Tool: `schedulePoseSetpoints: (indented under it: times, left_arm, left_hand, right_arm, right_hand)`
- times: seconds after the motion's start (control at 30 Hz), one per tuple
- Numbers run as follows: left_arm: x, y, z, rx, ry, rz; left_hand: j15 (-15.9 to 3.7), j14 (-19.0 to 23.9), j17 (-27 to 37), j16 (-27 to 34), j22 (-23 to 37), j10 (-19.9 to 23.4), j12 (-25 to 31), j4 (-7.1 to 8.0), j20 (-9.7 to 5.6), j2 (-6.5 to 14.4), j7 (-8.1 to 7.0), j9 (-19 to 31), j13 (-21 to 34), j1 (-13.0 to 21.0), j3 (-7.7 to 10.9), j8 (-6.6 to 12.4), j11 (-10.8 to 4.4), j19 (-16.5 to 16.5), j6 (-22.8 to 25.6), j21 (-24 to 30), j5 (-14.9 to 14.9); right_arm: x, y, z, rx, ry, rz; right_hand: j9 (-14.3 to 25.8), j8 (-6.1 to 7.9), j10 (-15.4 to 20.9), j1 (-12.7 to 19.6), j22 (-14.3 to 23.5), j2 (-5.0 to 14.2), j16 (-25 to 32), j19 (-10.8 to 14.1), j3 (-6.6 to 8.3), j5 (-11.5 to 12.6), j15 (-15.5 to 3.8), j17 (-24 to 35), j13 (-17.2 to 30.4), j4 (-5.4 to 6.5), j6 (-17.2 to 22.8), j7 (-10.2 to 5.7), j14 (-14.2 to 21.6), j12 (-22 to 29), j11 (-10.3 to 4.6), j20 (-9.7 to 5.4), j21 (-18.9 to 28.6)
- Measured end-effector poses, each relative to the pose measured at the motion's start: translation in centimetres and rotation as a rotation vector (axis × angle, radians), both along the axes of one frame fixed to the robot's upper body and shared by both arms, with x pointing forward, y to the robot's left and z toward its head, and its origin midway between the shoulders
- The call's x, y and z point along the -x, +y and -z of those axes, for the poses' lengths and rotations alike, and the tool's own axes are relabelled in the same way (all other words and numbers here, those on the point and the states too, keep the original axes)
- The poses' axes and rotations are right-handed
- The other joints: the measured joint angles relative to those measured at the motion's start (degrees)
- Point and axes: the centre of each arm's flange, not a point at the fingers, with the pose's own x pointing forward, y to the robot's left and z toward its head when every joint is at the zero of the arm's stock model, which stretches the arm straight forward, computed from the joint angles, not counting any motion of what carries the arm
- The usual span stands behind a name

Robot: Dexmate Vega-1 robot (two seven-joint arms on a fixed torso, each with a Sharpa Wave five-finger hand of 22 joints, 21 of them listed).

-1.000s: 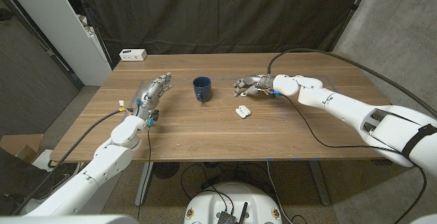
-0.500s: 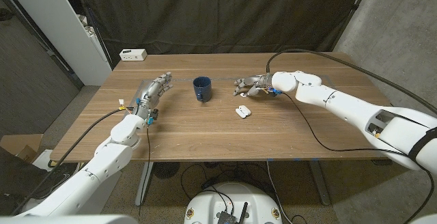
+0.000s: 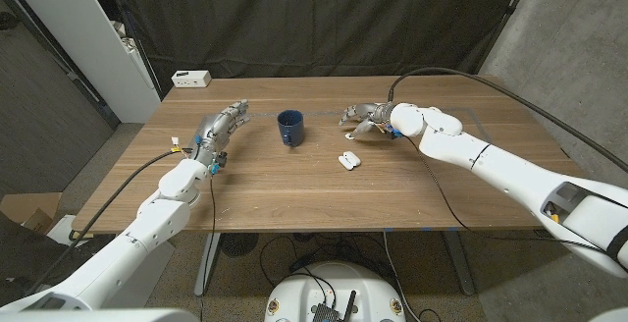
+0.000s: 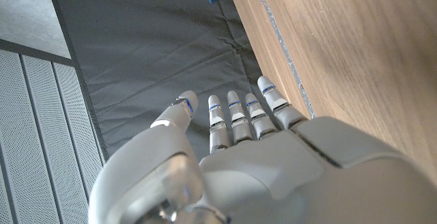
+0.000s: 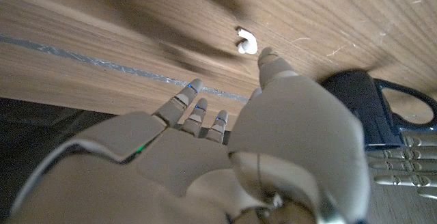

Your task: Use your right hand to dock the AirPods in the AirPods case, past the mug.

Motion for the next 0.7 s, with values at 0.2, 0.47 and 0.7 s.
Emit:
schedulePoseSetpoints:
  times: [0.2,0.47,0.7]
  left_arm:
    - [-0.3,0.3,-0.2,-0.006,-0.002,0.005]
    - [-0.8,0.4,-0.6,-0.013,-0.006,0.012]
    - [-1.3,0.3,-0.9,-0.020,-0.010,0.018]
  left_hand:
    - [0.00,0.00,0.00,0.00,0.01,0.00,0.00,0.01,0.00,0.00,-0.07,0.00,-0.11,0.00,0.01,0.00,0.00,0.00,0.07,0.00,0.00]
    - [0.00,0.00,0.00,0.00,0.01,-0.01,0.00,-0.22,0.00,0.29,-0.17,-0.01,-0.11,0.29,-0.23,0.00,0.01,0.00,0.17,-0.44,0.00]
    - [0.00,0.00,0.00,0.00,0.01,-0.01,0.00,-0.46,-0.01,0.29,-0.17,-0.01,-0.11,0.29,-0.47,0.00,0.01,0.00,0.17,-0.44,0.00]
  right_arm:
    - [1.4,0.5,0.4,-0.087,-0.064,0.032]
    - [2.0,1.3,1.0,-0.163,-0.122,0.107]
    - [1.8,1.8,1.3,-0.188,-0.128,0.200]
  right_hand:
    - [0.57,3.33,7.73,-7.52,0.18,-2.92,1.44,4.26,-3.77,0.16,-0.11,-1.44,-0.48,1.12,9.56,4.19,6.49,1.92,2.23,0.51,0.00]
    - [1.48,7.24,14.72,-11.64,0.18,-5.14,2.24,5.95,-5.63,1.12,-0.29,-2.06,-0.80,1.44,19.52,6.71,11.66,3.34,2.30,1.02,0.00]
    - [1.04,7.96,17.87,-12.55,0.18,-5.44,2.74,6.92,-5.88,1.56,-0.31,-2.05,-1.06,1.19,23.25,8.91,14.15,3.71,2.60,0.86,0.00]
